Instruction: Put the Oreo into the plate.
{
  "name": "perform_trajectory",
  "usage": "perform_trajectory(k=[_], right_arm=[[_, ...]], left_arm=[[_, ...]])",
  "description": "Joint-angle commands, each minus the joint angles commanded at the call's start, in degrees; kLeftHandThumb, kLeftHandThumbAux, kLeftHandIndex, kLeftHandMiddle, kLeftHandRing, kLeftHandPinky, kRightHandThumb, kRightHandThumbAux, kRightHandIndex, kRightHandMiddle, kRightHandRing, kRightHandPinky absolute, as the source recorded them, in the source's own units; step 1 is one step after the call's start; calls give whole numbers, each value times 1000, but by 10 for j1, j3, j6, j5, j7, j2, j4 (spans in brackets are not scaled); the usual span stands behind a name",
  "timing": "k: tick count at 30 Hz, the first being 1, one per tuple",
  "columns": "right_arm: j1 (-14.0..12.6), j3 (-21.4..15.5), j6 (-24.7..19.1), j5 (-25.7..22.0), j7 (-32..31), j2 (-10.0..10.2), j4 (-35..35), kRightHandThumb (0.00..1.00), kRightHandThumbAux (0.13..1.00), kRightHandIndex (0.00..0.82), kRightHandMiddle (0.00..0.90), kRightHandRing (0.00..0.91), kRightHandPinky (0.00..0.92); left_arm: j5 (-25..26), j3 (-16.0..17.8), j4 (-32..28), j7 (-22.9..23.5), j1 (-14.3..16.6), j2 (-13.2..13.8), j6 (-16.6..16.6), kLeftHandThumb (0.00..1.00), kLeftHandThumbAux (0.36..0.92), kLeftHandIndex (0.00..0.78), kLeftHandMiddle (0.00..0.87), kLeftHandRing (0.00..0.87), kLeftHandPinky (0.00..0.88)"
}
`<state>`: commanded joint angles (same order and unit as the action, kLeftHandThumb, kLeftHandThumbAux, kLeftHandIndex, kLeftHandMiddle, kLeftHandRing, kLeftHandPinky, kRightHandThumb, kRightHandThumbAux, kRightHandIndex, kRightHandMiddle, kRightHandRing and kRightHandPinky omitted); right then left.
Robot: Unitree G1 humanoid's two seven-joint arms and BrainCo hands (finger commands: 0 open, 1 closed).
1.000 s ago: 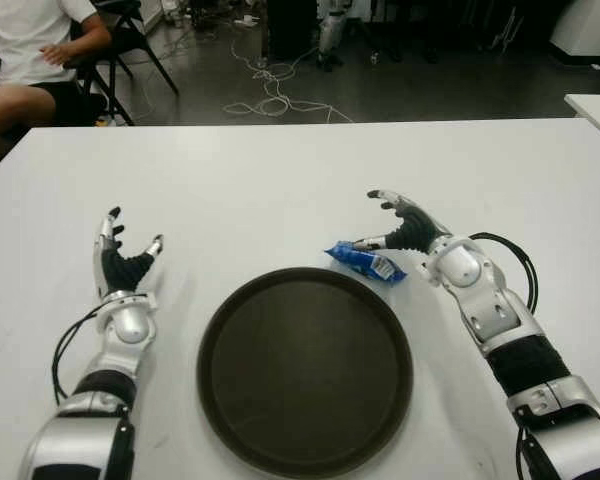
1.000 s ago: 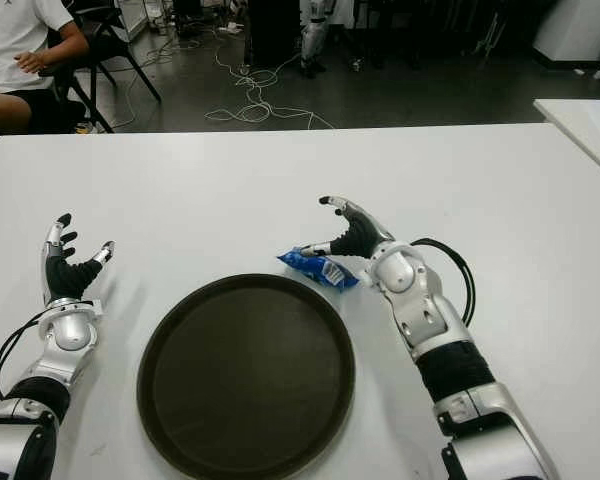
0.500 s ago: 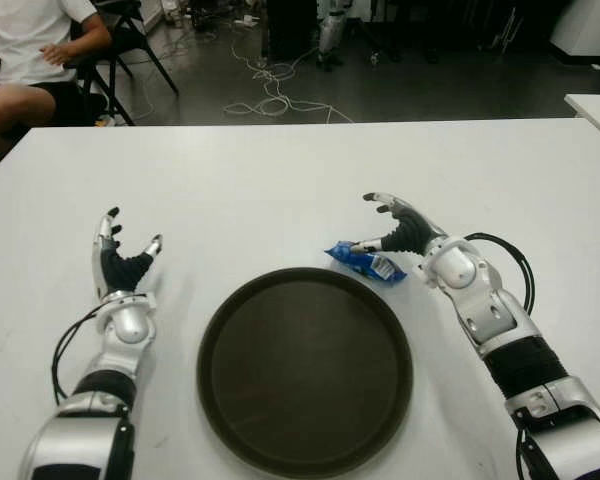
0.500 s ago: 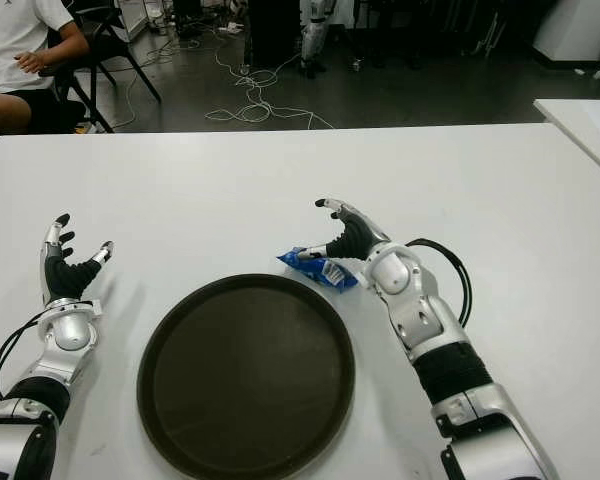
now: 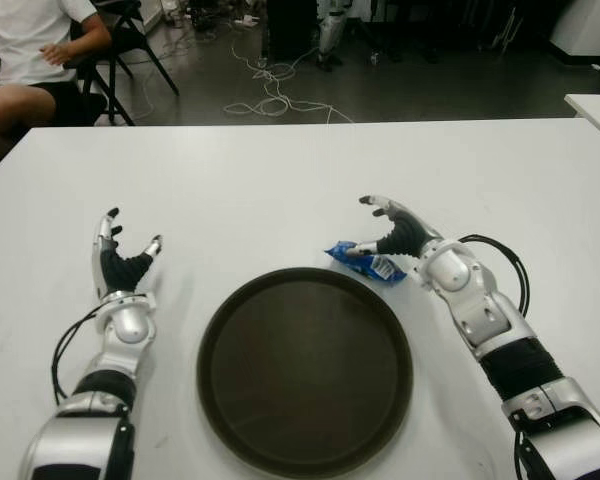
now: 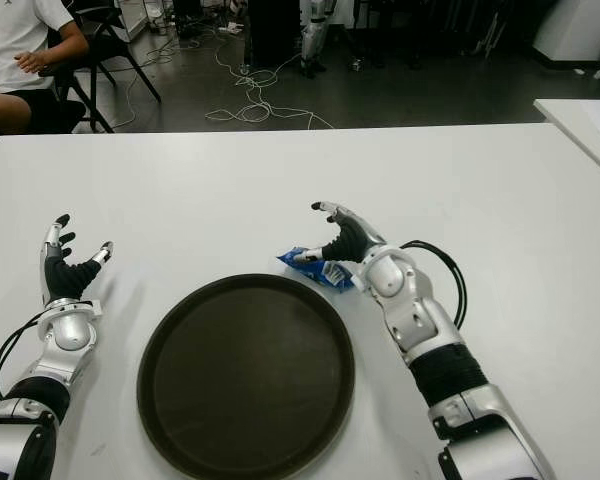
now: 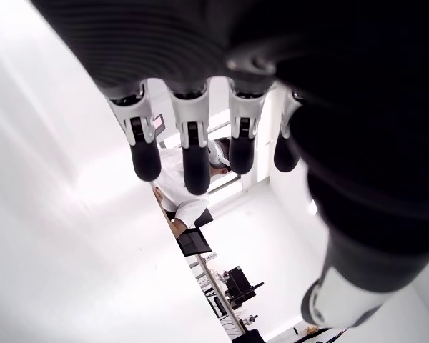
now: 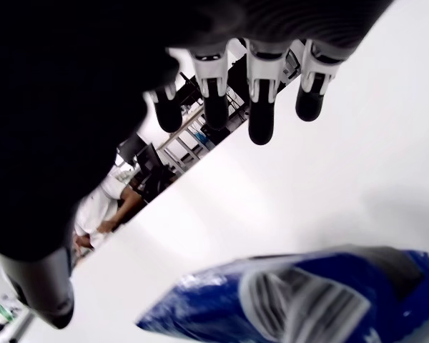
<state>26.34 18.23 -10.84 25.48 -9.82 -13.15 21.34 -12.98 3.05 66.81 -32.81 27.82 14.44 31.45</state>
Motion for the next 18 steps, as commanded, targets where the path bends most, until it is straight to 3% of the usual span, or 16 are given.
perform_trajectory(k=[11,18], right_arm=[[6,24,-15,35,5,-2,7,0,705,88,107,108,73],[9,29,-12,41,7,-2,14,0,737,83,106,105,73]], left_arm=[[1,-1,-2,7,-2,1,6,259,763,109,91,106,147],[-2,-3,-2,4,-1,2,6,273,761,114,120,138,185]])
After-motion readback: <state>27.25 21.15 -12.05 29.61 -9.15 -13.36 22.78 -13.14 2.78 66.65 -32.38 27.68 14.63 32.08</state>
